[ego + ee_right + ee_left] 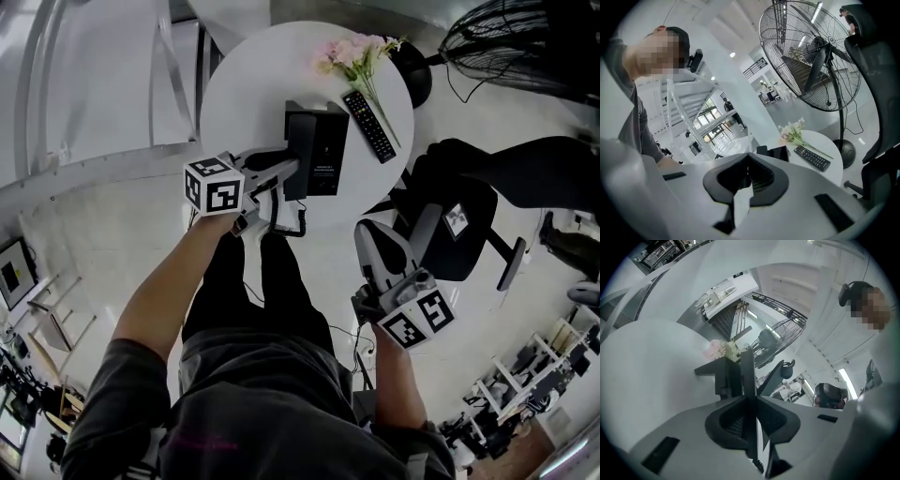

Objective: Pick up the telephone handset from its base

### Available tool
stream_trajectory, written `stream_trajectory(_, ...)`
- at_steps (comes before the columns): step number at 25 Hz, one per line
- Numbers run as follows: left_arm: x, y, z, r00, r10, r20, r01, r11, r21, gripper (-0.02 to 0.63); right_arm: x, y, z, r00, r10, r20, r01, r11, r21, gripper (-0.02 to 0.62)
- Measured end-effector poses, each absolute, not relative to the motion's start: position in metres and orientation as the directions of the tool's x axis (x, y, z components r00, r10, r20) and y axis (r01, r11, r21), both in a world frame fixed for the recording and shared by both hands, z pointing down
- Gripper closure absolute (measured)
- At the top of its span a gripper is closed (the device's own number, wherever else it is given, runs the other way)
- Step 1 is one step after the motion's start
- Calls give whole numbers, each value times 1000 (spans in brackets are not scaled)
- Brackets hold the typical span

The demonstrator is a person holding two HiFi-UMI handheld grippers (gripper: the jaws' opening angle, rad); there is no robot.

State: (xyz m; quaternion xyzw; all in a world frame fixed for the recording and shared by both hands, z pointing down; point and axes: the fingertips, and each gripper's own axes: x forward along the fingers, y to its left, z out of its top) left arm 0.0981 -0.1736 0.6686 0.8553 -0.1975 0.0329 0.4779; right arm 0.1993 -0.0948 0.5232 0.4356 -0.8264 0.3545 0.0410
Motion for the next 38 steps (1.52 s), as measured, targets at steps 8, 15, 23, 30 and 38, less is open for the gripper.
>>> stream_trajectory(8,78,-182,581,929,-337,151,-325,-551,769,528,200,-111,481,-582,-751,312,-767,379,-518,577)
stream_trajectory(15,61,-193,492,934,-347,87,-304,-642,704,528,197,-126,438,-535,-810,241,-794,384,-471,577)
stream_trajectory(23,46,-192,390,941,-337,-32,-244,-741,625,528,189,-132,380,-487,-859,160,-822,388,-416,577)
stream_trajectory(30,29,-192,321,941,-321,-111,-216,-817,535,528,180,-137,334,-461,-883,88,-841,404,-361,577)
stream_trajectory(38,7,-180,274,942,-304,-144,-209,-864,458,528,164,-129,292,-440,-898,21,-855,412,-314,577)
